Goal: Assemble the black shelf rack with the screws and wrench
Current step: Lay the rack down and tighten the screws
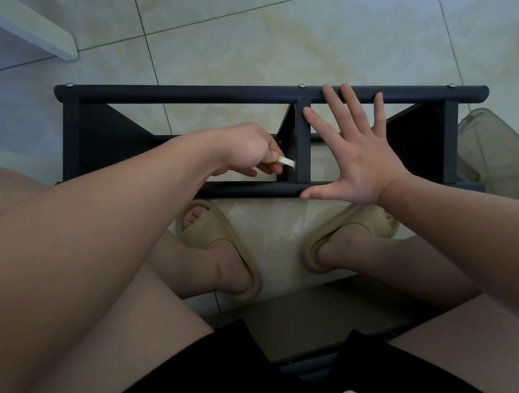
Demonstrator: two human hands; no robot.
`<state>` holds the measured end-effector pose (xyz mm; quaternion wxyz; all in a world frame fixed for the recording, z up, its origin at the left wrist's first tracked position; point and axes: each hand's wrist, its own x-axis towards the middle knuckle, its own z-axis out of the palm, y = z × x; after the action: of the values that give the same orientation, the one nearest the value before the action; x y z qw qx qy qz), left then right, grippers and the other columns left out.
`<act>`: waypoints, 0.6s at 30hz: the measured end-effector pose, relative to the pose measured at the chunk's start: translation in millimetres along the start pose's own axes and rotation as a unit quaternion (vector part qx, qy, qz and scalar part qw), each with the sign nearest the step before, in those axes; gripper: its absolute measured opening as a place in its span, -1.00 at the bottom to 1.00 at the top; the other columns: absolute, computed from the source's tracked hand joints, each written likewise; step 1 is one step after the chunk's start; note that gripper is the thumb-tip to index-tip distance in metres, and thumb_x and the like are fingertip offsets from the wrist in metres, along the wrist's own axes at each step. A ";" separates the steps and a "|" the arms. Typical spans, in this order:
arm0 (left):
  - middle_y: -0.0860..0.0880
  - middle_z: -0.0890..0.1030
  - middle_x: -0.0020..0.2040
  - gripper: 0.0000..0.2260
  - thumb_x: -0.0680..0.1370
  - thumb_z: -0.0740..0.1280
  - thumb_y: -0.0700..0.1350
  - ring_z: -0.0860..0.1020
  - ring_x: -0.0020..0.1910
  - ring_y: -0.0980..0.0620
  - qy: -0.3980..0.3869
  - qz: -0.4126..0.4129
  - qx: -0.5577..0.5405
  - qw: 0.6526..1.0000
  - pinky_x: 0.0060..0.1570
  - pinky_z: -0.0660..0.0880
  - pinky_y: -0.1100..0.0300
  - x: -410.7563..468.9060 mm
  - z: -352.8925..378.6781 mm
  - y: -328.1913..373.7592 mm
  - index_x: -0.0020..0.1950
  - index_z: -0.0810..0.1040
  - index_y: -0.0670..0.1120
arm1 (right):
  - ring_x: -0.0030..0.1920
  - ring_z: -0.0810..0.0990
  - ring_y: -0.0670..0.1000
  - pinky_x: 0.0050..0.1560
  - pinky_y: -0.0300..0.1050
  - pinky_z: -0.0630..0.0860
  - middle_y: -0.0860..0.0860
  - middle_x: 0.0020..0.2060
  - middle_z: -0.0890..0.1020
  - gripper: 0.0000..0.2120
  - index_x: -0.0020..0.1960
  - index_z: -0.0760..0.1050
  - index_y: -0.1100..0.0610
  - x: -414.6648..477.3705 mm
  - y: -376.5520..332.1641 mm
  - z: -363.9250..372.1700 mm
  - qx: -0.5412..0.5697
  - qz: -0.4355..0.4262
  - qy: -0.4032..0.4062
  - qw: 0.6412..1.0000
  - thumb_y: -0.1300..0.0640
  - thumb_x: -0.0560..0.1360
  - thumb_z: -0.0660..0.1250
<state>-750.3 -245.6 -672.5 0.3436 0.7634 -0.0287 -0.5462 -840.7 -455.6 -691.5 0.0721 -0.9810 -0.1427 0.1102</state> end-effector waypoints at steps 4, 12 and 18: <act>0.08 0.69 -0.16 -0.80 0.67 0.22 -0.22 0.61 0.00 0.14 -0.013 0.008 0.029 0.999 -0.05 0.50 0.20 -3.0 -0.8 -0.3 -0.07 0.58 -0.05 | 0.63 -0.17 0.26 0.47 0.51 -0.27 0.16 0.65 -0.09 0.15 0.67 -0.04 -0.01 0.1 0.9 0.8 0.005 -0.001 0.005 1.000 -0.69 0.32 0.03; 0.02 0.70 -0.03 -0.81 0.63 0.28 -0.24 0.55 0.06 0.04 -0.022 0.023 0.069 0.997 0.04 0.47 0.14 -3.7 1.6 -4.7 -0.10 0.62 -0.05 | 0.63 -0.17 0.25 0.47 0.52 -0.27 0.16 0.65 -0.09 0.15 0.67 -0.04 0.00 -0.4 1.2 0.7 0.005 0.000 0.007 1.000 -0.69 0.31 0.05; -0.12 0.62 0.01 -0.88 0.60 0.33 -0.24 0.47 -0.03 -0.04 -0.022 0.022 0.098 0.995 0.02 0.43 0.08 -1.7 2.7 -7.0 -0.02 0.65 -0.08 | 0.63 -0.16 0.25 0.47 0.51 -0.26 0.16 0.65 -0.08 0.15 0.67 -0.02 0.00 -0.5 0.8 1.2 0.008 0.001 0.011 1.000 -0.69 0.30 0.06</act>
<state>-755.6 -240.9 -675.4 0.2786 0.7801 -0.1064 -0.5501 -841.2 -456.3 -692.7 0.0814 -0.9816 -0.1405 0.1007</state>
